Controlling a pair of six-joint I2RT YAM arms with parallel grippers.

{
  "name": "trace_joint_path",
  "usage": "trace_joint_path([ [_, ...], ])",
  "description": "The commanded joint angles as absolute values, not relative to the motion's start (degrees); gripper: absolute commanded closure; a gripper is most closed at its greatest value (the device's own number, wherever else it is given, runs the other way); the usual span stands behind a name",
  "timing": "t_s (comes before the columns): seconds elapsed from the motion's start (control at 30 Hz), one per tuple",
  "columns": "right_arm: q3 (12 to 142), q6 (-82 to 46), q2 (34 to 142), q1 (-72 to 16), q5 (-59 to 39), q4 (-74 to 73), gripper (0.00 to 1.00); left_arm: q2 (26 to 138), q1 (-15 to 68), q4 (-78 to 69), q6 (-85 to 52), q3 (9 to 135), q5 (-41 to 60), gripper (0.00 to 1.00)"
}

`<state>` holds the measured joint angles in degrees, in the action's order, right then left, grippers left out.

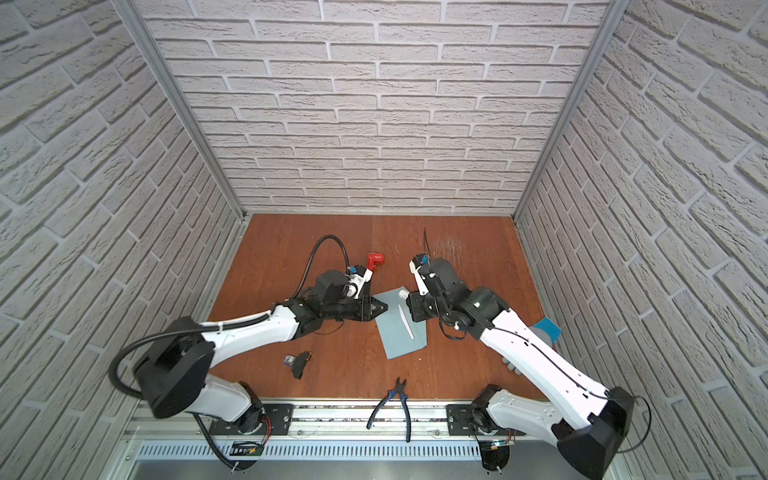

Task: Place the letter into the envelope and seal it
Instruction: 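Lift the glue stick with the right gripper while the left arm rises, then close the left gripper on the glue stick while the right gripper releases it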

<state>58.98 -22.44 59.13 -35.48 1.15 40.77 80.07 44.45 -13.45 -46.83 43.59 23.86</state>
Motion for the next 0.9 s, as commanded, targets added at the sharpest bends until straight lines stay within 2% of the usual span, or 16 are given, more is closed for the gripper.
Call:
trace_joint_path([
  [0.0,52.46,-22.14,53.27,-35.99,-0.04,20.58,0.94,71.66,44.79,-20.05,-48.78,39.82,19.49,0.55],
  [0.23,37.42,-22.53,45.77,-37.83,3.18,-9.39,0.94,59.61,47.32,-29.81,-52.48,34.19,11.66,0.35],
  [0.3,34.1,-22.85,45.82,-38.44,4.85,-17.6,0.94,57.82,48.94,-32.08,-52.82,33.13,8.41,0.24],
  [0.57,29.72,-23.37,50.97,-40.58,7.7,-35.12,0.94,60.05,52.69,-44.27,-54.09,31.2,2.34,0.21],
  [0.73,29.03,-22.29,53.59,-42.7,8.2,-40.73,0.94,65.09,52.9,-53.78,-56.13,32.48,1.52,0.2],
  [0.87,28.09,-21.76,54.31,-43.83,8.91,-43.62,0.94,67.36,52.74,-54.4,-56.53,35.2,2.32,0.19],
])
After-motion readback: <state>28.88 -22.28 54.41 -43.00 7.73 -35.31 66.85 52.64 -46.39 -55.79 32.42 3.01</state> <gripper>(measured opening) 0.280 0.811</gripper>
